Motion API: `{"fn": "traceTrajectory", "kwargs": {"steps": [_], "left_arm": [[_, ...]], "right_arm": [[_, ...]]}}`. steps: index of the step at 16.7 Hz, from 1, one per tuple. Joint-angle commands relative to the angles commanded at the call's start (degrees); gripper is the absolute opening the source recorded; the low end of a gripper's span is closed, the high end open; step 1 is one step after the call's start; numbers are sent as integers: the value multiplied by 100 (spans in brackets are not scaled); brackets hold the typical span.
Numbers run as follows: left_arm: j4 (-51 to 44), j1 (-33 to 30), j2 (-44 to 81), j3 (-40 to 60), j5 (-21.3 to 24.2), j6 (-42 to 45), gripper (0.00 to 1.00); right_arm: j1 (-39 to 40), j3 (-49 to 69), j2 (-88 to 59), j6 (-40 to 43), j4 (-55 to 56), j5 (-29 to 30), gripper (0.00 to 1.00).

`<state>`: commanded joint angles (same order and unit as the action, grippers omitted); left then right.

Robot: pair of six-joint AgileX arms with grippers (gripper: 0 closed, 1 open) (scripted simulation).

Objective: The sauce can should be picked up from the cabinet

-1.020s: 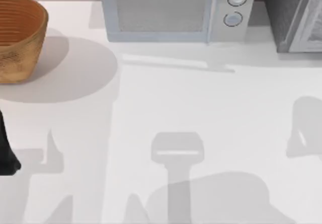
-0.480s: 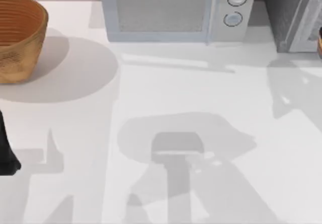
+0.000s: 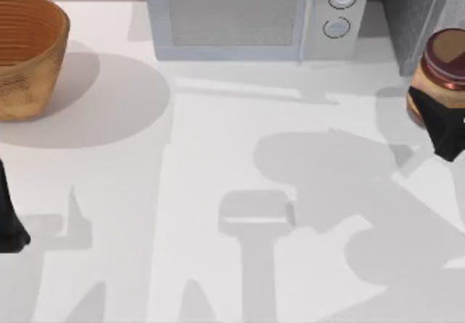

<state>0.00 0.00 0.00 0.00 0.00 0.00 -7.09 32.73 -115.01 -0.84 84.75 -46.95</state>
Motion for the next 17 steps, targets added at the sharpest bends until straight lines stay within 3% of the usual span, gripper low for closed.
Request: {"fn": "traceTrajectory", "kwargs": {"steps": [10,17], "left_arm": [[0,0,0,0,0,0,100],[0,0,0,0,0,0,100]], "right_arm": [[17,87,-611,-47,347,-254,0],[639,1001,-1439,-15,265,398,0]]}}
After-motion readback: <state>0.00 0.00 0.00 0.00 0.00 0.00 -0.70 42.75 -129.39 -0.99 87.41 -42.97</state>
